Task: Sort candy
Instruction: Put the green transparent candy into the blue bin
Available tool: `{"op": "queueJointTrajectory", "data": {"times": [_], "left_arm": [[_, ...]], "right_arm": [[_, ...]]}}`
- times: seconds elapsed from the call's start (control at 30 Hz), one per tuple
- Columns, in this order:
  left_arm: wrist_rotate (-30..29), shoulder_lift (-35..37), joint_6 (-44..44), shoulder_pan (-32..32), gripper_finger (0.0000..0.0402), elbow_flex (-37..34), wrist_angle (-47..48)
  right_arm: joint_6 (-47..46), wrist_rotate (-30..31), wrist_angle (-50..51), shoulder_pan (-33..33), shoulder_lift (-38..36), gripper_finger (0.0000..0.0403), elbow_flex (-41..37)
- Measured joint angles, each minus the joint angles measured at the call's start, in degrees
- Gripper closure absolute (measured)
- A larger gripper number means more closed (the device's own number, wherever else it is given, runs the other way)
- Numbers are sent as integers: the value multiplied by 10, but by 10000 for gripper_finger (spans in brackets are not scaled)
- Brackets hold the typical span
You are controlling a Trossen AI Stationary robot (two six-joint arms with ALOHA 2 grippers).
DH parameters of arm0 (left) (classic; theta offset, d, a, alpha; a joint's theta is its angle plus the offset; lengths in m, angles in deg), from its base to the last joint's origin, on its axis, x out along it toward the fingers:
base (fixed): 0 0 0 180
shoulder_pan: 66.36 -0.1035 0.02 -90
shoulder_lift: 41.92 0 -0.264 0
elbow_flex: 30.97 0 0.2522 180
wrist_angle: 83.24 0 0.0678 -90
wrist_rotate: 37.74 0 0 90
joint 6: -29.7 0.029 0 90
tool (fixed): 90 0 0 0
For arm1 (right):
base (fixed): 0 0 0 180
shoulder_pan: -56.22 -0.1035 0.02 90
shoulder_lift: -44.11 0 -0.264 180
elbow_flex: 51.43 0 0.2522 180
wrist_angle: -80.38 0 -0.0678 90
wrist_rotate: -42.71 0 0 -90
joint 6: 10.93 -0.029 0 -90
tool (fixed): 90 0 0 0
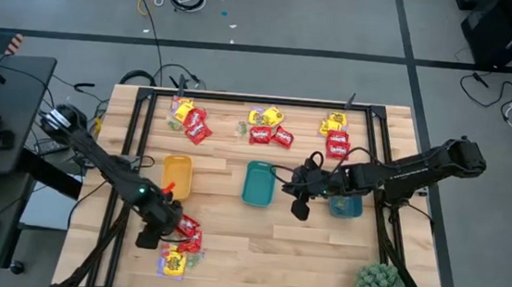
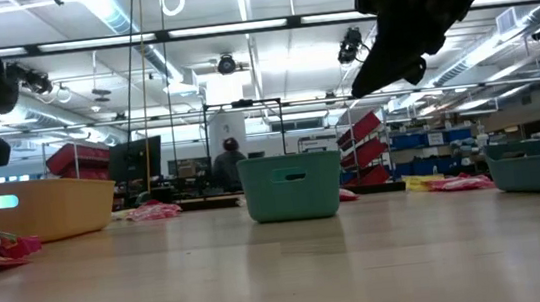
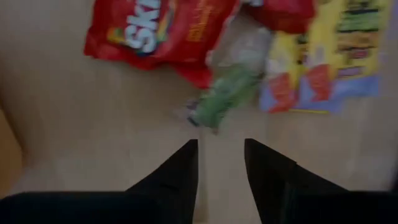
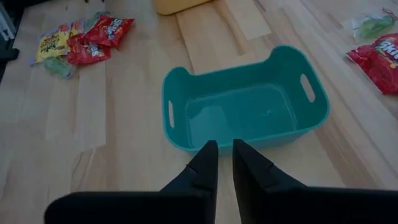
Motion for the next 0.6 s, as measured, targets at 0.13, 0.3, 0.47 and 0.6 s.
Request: {"op": "queueJointTrajectory", "data": {"times": [0.13,0.3,0.47,0.6], "left_arm": [[-10,-27,0,0,266,0,4],[-10,-41,0,0,266,0,-15],[-7,-42,-6,0,266,0,-33],[31,-42,-13,0,266,0,-53]], "right_arm": [[0,3,0,-8,0,366,0],[-1,4,0,-14,0,367,0],[0,5,1,-16,0,366,0],[0,5,3,-15,0,368,0]]}}
